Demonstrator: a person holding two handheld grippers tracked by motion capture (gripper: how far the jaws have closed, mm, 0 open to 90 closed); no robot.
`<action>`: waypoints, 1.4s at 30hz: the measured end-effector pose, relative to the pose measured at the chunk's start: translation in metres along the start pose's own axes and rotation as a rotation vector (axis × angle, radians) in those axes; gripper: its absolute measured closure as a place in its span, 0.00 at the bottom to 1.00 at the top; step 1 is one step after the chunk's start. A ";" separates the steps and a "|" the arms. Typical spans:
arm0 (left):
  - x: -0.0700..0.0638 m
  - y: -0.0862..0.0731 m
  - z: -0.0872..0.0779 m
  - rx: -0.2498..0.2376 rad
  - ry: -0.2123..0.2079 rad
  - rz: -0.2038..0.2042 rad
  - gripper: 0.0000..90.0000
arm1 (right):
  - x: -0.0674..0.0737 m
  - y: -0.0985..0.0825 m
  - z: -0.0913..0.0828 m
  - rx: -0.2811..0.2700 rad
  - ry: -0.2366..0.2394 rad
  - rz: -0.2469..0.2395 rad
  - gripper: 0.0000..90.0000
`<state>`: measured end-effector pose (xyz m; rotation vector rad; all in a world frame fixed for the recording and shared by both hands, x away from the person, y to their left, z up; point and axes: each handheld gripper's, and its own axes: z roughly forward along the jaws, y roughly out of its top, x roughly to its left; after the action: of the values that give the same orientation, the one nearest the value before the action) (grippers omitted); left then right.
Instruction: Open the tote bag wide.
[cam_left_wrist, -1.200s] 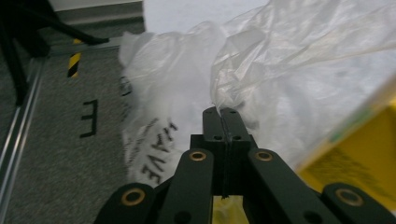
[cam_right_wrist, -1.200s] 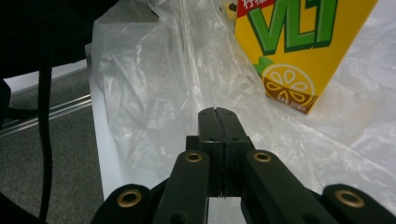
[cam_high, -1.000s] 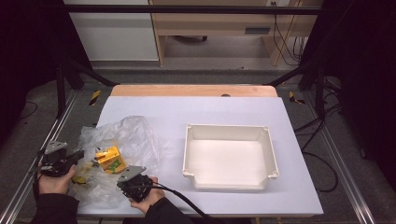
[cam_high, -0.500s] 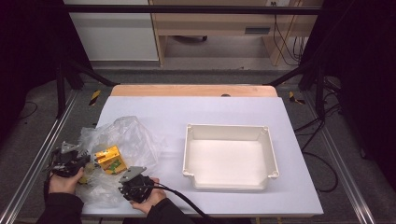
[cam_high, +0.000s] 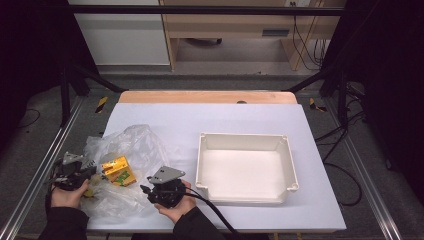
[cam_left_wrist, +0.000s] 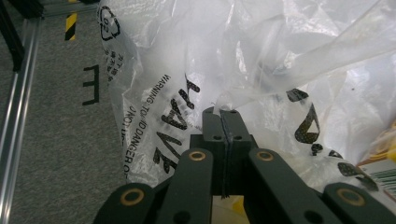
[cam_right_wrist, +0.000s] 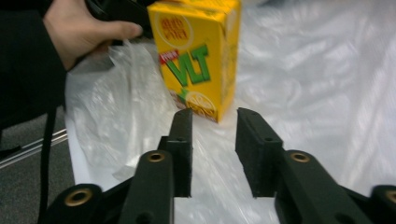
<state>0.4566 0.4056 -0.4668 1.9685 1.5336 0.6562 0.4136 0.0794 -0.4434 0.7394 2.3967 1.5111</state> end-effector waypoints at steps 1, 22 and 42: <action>0.000 0.000 0.000 0.000 -0.002 -0.001 0.99 | -0.002 -0.003 0.000 0.011 0.000 0.010 0.81; -0.013 0.031 -0.080 -0.362 -0.129 -0.027 0.60 | 0.002 -0.034 0.033 0.185 -0.006 -0.002 1.00; -0.050 0.030 -0.085 -0.350 -0.226 0.145 0.37 | -0.009 -0.007 -0.009 -0.042 -0.046 0.008 0.65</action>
<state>0.4091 0.3623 -0.3864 1.8241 1.0693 0.6823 0.4150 0.0653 -0.4459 0.7680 2.3243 1.5250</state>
